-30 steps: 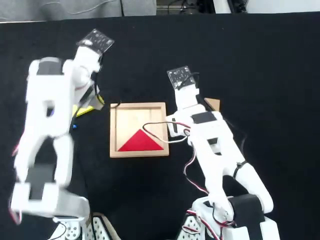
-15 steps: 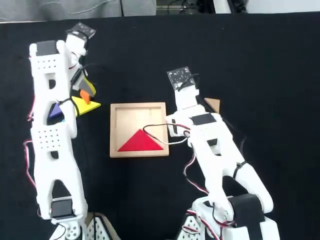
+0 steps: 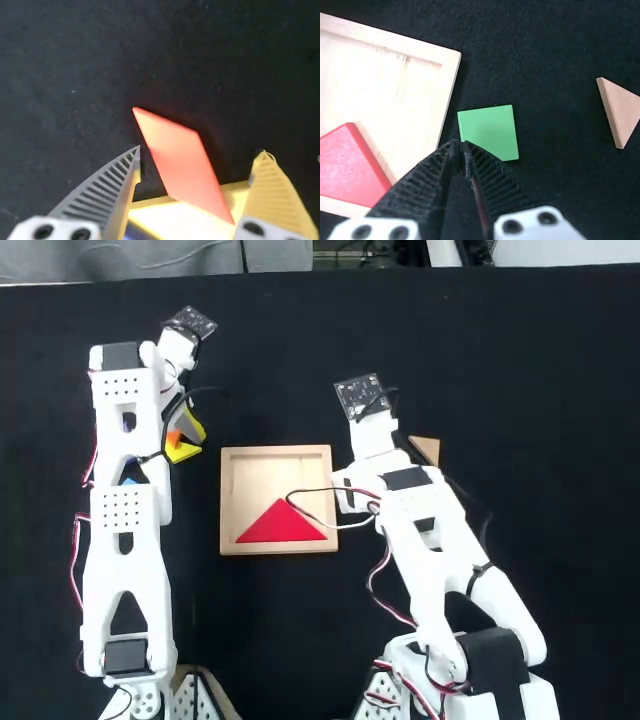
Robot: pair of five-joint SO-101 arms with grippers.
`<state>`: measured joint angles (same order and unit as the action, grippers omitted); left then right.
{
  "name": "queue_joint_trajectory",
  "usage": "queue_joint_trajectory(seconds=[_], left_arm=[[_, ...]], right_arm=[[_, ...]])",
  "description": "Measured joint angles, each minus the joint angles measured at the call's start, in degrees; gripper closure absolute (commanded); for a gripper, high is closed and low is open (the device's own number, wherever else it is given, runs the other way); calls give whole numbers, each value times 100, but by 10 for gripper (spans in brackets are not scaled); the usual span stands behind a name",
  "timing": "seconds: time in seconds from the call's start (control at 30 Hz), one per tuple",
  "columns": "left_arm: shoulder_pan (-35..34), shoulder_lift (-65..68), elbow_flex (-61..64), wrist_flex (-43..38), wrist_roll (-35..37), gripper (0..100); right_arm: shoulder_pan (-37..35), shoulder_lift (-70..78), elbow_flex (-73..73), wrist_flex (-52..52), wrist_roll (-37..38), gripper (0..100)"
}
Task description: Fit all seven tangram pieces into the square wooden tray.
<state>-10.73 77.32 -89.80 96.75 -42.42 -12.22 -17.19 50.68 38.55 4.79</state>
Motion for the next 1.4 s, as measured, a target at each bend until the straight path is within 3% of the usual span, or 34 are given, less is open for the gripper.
queue_joint_trajectory(seconds=[0.17,0.67,0.9,1.03,1.23,1.4], left_arm=[[18,53,0,-9,0,848],[97,70,-246,316,35,855],[123,-905,185,387,1081,852],[343,-2523,1433,387,1934,852],[1108,-5978,5081,387,3859,855],[2084,-8826,7938,-598,5196,852]], right_arm=[[0,0,0,0,0,987],[0,0,0,0,0,987],[0,0,0,0,0,987],[0,0,0,0,0,987],[615,0,0,0,-35,987],[1363,0,0,0,-642,987]])
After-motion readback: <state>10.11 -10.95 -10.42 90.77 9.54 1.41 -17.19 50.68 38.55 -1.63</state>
